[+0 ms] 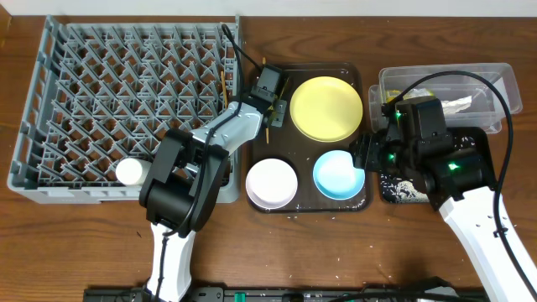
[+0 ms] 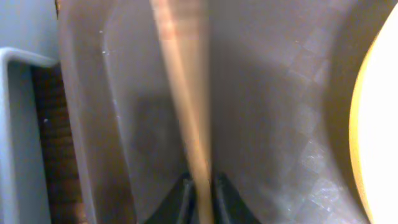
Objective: Sort waste into correct bins and load items into the dishwasher
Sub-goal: 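Grasp the second wooden chopstick on the tray with the left gripper, then carry the chopstick into the dish rack and release with left gripper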
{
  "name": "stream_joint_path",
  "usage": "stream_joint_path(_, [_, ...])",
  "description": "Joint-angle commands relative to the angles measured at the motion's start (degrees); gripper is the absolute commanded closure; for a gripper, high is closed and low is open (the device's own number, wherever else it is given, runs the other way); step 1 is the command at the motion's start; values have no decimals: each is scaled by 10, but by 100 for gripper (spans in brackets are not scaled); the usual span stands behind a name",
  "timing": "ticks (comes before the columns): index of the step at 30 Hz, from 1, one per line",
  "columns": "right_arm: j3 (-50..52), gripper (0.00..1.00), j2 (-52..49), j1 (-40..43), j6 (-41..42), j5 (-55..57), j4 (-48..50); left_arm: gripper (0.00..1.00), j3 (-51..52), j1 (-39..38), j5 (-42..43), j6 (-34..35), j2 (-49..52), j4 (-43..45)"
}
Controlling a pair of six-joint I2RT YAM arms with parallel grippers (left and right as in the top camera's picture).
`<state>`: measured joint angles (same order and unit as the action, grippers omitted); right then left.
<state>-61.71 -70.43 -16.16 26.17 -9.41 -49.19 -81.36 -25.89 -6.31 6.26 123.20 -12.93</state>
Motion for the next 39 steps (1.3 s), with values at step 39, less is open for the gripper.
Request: stream_joint_path(39, [0, 36, 0, -4, 12, 1, -1, 87, 9, 78, -30, 50, -186, -261])
